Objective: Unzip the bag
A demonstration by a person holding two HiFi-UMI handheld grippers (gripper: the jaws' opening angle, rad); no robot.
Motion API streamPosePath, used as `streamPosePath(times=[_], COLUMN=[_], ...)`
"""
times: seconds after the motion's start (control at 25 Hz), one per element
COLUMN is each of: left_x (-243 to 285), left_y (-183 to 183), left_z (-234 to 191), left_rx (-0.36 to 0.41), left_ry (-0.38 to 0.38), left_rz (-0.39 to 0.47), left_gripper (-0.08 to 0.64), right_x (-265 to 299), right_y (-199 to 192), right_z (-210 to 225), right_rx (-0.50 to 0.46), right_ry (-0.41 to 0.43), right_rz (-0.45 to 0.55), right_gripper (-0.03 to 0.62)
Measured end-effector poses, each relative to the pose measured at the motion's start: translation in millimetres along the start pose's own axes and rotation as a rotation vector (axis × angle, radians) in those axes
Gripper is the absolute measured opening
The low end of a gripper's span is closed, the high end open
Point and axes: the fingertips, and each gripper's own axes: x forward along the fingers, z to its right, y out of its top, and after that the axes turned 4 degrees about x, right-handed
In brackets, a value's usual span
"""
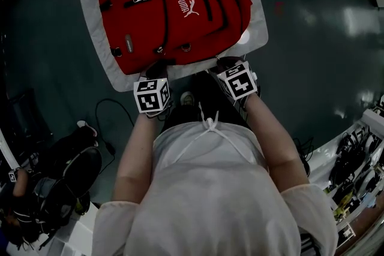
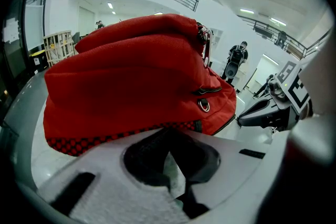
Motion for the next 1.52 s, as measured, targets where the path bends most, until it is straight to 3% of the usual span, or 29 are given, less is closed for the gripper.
streamPosePath(times=[0.56, 0.76, 0.96, 1.28, 1.52], left_x=[0, 0, 0, -1, 0], left_y=[0, 0, 0, 0, -1], left_z=[1, 0, 0, -1, 1], left_rx=[0.020, 0.024, 0.023, 0.023, 0.024], left_ry=[0.006, 0.006, 0.005, 0.013, 0.013], left_rz=[0.000, -0.002, -0.003, -0.003, -0.004], left_gripper=[0.021, 0.021, 0.021, 0.021, 0.021], right_x=[-13, -18, -22, -26, -25], right_y=[-1, 1, -2, 9, 11], right_z=[34, 47, 67, 92, 107], right_rx=[0.009, -0.059, -0.033, -0.087, 0.000], right_ry=[-0.060, -0.107, -0.134, -0.179, -0.172], right_rz=[0.005, -0.009, -0.014, -0.027, -0.022], right_gripper=[0.028, 0.027, 0.028, 0.028, 0.028])
